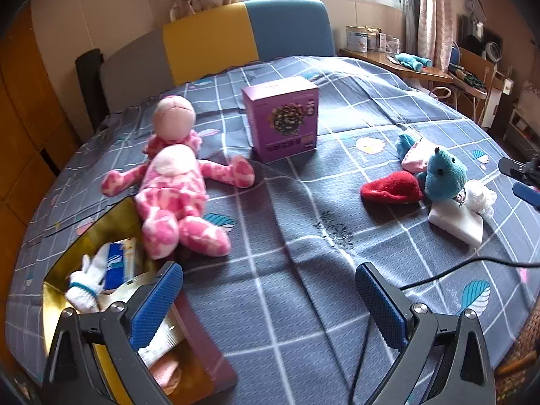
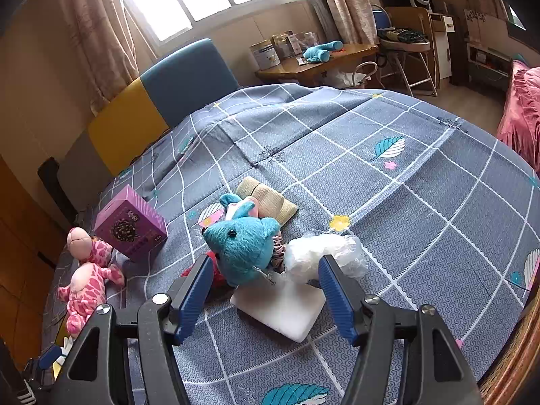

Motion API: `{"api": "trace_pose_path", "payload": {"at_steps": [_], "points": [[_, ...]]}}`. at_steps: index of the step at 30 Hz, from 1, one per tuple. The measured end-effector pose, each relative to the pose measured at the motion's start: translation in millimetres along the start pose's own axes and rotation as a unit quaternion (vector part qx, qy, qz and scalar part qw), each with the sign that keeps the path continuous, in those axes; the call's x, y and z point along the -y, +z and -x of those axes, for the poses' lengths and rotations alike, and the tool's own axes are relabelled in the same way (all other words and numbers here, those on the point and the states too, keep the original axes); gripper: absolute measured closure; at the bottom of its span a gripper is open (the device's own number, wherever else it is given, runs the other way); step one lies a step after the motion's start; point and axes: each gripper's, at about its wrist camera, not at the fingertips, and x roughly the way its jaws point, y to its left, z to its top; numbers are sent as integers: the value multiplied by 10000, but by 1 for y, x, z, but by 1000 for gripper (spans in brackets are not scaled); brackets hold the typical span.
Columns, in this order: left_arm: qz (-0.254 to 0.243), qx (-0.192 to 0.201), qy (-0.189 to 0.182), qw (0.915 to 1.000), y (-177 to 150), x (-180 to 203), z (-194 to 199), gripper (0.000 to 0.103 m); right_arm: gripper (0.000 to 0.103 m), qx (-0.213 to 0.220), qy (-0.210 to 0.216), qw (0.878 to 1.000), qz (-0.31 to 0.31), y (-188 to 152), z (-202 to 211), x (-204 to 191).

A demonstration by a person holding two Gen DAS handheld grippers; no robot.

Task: Organize soft objects
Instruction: 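Move both grippers toward the red knit hat and blue plush, then grasp the red knit hat with the left gripper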

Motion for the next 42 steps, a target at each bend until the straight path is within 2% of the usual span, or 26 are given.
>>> {"api": "trace_pose_path", "payload": {"at_steps": [6,13,16,19,26,30,33,35,37,39,40,42], "points": [[-38,-358,-375,9986,11,17,-26,0,38,11,-16,9998,-172,1,0,7],[-371,-352,-605,9969,27,47,-44,0,38,-59,-65,9977,-666,3,-2,25],[-659,-343,-627,9953,36,64,-57,0,38,-148,-66,9968,-783,2,-5,30],[-966,-334,-741,9920,45,83,-73,0,38,-221,-46,9967,-779,2,-8,30],[-1287,-279,-854,9876,71,120,-110,0,38,-336,83,9962,-797,1,-11,29],[-1534,-292,-1042,9822,80,139,-132,2,38,-419,127,9951,-886,0,-14,32],[-1621,-145,-1199,9794,83,147,-139,3,38,-453,149,9949,-891,-1,-16,31],[-1618,-250,-1292,9780,83,151,-150,2,38,-469,144,9948,-890,-1,-17,31],[-1492,-464,-1527,9758,81,151,-161,7,38,-479,167,9947,-896,-1,-18,31],[-1089,-719,-1890,9733,79,146,-171,11,38,-442,160,9953,-842,-1,-17,31],[-871,-714,-1962,9741,78,141,-172,17,38,-428,165,9957,-799,-1,-17,30],[-862,-625,-1984,9743,78,141,-169,32,38,-433,190,9963,-713,-1,-17,27]]}}
